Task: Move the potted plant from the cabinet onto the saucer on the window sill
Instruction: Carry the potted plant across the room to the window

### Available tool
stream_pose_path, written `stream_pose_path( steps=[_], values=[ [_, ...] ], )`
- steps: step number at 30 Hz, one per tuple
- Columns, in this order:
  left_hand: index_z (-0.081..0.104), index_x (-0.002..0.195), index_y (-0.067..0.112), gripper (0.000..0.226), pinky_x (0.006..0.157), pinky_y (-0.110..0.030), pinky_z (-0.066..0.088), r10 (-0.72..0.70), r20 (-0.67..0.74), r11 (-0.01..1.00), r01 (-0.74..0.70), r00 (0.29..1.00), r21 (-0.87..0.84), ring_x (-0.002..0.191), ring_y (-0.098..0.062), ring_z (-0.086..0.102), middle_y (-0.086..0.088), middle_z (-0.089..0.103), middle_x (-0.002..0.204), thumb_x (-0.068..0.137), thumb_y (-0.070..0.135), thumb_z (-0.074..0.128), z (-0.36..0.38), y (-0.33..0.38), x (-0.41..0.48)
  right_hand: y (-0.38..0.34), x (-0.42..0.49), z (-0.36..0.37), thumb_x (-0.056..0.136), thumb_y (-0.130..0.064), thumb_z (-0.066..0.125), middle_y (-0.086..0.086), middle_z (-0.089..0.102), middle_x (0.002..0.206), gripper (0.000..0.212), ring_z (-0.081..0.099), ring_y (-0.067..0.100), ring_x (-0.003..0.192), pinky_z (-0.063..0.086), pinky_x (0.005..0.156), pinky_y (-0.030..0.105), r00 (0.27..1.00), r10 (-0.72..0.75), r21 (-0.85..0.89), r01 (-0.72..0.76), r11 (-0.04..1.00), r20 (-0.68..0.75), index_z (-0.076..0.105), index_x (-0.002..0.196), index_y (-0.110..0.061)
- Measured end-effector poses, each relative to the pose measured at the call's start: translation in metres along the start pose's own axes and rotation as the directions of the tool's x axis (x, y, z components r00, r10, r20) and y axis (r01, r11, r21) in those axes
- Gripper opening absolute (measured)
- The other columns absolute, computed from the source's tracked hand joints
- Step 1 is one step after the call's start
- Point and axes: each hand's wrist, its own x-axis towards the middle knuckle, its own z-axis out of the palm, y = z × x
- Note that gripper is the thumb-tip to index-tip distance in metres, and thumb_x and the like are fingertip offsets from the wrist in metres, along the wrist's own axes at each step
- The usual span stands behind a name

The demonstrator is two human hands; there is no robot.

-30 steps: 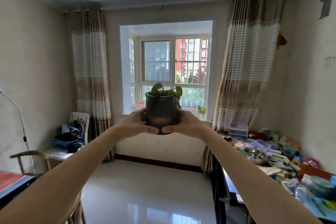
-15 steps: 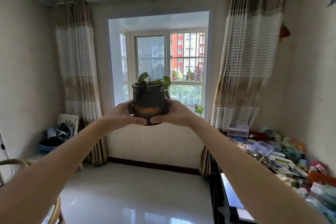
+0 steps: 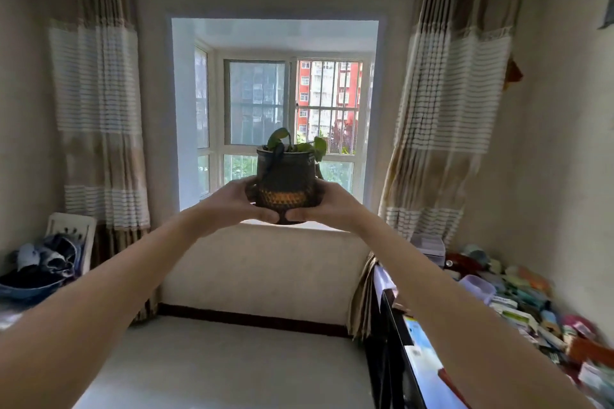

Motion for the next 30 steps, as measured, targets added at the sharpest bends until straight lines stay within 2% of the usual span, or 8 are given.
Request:
stream_pose_path(
  steps=[5, 9, 14, 18, 23, 25, 28, 30],
  values=[
    [0.062, 0.131, 0.018, 0.077, 0.105, -0.043, 0.053, 0.022, 0.013, 0.999, -0.022, 1.0, -0.029, 0.117, -0.022, 0.067, -0.002, 0.074, 0.12, 0.062, 0.026, 0.095, -0.015, -0.038, 0.045, 0.028, 0.046, 0.013, 0.059, -0.047, 0.094, -0.002, 0.075, 0.12, 0.082, 0.071, 0.019, 0.112, 0.055, 0.104, 0.044, 1.0, 0.025, -0.001, -0.025, 1.0, -0.012, 0.065, 0.132, -0.02],
    [0.065, 0.119, 0.033, 0.063, 0.1, -0.035, 0.057, -0.005, 0.009, 0.999, 0.006, 1.0, -0.032, 0.104, -0.006, 0.072, 0.012, 0.079, 0.107, 0.065, 0.02, 0.095, -0.022, -0.074, 0.084, 0.058, 0.084, 0.021, 0.058, -0.045, 0.095, -0.001, 0.075, 0.121, 0.083, 0.07, 0.018, 0.114, 0.054, 0.105, 0.044, 0.999, 0.034, 0.037, -0.034, 0.999, 0.009, 0.065, 0.132, -0.02],
    [0.061, 0.128, 0.025, 0.073, 0.1, -0.036, 0.057, -0.017, -0.017, 1.0, 0.017, 1.0, -0.017, 0.112, -0.013, 0.068, 0.003, 0.073, 0.118, 0.064, 0.022, 0.095, -0.023, -0.115, 0.132, 0.103, 0.136, 0.03, 0.06, -0.045, 0.094, -0.005, 0.075, 0.12, 0.077, 0.07, 0.013, 0.111, 0.056, 0.102, 0.042, 0.999, 0.009, 0.028, -0.01, 1.0, 0.042, 0.065, 0.129, -0.025],
    [0.06, 0.133, 0.019, 0.078, 0.102, -0.039, 0.055, -0.026, -0.042, 1.0, 0.027, 0.999, 0.017, 0.117, -0.021, 0.065, 0.0, 0.072, 0.12, 0.064, 0.025, 0.094, -0.025, -0.141, 0.176, 0.144, 0.187, 0.032, 0.058, -0.048, 0.095, -0.005, 0.074, 0.122, 0.083, 0.07, 0.015, 0.115, 0.056, 0.103, 0.043, 0.997, 0.001, 0.053, -0.005, 0.999, 0.08, 0.064, 0.131, -0.026],
    [0.063, 0.127, 0.019, 0.074, 0.102, -0.039, 0.055, -0.032, -0.088, 0.999, 0.032, 0.996, 0.0, 0.117, -0.021, 0.067, -0.002, 0.074, 0.118, 0.06, 0.023, 0.095, -0.033, -0.174, 0.232, 0.183, 0.249, 0.032, 0.051, -0.056, 0.096, -0.021, 0.078, 0.105, 0.063, 0.072, -0.002, 0.101, 0.058, 0.092, 0.024, 0.993, -0.006, 0.065, -0.001, 0.998, 0.117, 0.067, 0.106, -0.048],
    [0.064, 0.122, 0.024, 0.069, 0.099, -0.034, 0.057, -0.037, -0.089, 0.999, 0.036, 0.995, -0.01, 0.115, -0.019, 0.068, 0.0, 0.074, 0.117, 0.061, 0.023, 0.095, -0.036, -0.186, 0.252, 0.198, 0.272, 0.034, 0.048, -0.058, 0.096, -0.026, 0.077, 0.102, 0.063, 0.072, -0.006, 0.097, 0.057, 0.085, 0.016, 0.994, 0.001, 0.065, -0.009, 0.998, 0.11, 0.068, 0.104, -0.048],
    [0.063, 0.113, 0.037, 0.06, 0.087, -0.016, 0.057, -0.032, -0.071, 0.999, 0.03, 0.997, -0.016, 0.112, -0.014, 0.067, 0.005, 0.074, 0.114, 0.065, 0.021, 0.095, -0.043, -0.207, 0.283, 0.218, 0.306, 0.04, 0.051, -0.056, 0.095, -0.023, 0.076, 0.102, 0.073, 0.071, -0.009, 0.095, 0.056, 0.086, 0.016, 0.994, 0.002, 0.061, -0.008, 0.998, 0.105, 0.067, 0.116, -0.039],
    [0.062, 0.113, 0.038, 0.059, 0.085, -0.014, 0.055, -0.037, -0.07, 0.999, 0.036, 0.997, -0.014, 0.111, -0.011, 0.066, 0.008, 0.073, 0.114, 0.066, 0.023, 0.095, -0.051, -0.224, 0.304, 0.231, 0.33, 0.046, 0.054, -0.054, 0.095, -0.022, 0.076, 0.104, 0.077, 0.07, -0.01, 0.093, 0.056, 0.084, 0.015, 0.995, 0.004, 0.045, -0.008, 0.999, 0.099, 0.067, 0.122, -0.034]
  ],
)
